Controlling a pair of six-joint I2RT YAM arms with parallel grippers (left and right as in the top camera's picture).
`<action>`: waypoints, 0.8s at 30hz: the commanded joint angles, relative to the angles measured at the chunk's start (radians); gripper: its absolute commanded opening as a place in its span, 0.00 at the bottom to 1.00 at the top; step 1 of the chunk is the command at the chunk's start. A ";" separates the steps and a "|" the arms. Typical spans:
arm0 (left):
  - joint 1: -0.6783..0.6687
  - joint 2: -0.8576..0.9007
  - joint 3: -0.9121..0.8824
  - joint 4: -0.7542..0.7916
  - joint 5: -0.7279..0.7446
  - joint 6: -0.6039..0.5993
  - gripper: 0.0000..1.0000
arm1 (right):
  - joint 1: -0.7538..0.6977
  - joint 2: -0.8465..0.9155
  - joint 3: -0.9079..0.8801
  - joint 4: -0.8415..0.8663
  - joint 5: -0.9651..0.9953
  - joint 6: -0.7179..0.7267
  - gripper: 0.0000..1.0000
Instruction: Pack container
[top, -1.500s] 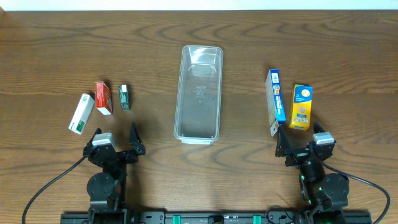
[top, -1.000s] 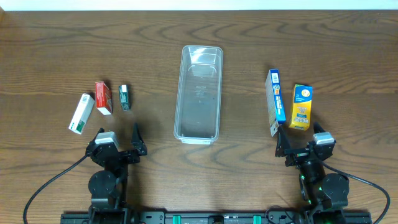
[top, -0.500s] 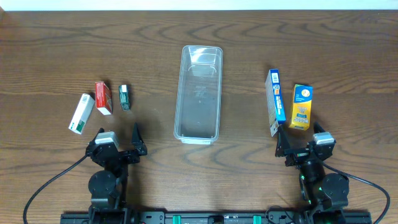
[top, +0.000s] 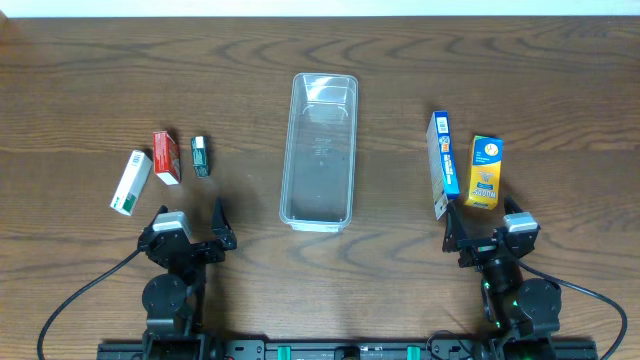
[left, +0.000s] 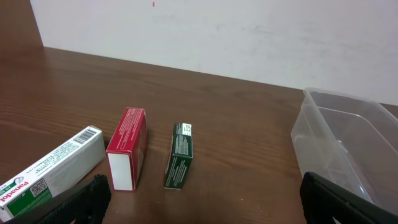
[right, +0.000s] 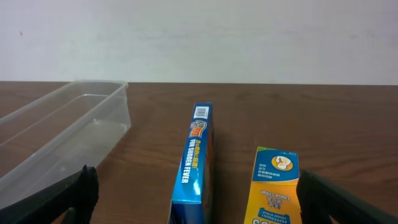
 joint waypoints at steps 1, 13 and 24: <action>-0.003 0.001 -0.023 -0.034 -0.008 0.013 0.98 | -0.006 -0.003 -0.002 -0.005 -0.004 -0.006 0.99; -0.003 0.001 -0.023 -0.034 -0.008 0.013 0.98 | -0.006 -0.003 -0.002 -0.004 -0.007 -0.006 0.99; -0.003 0.001 -0.023 -0.034 -0.008 0.013 0.98 | -0.007 0.000 0.078 -0.024 -0.173 0.016 0.99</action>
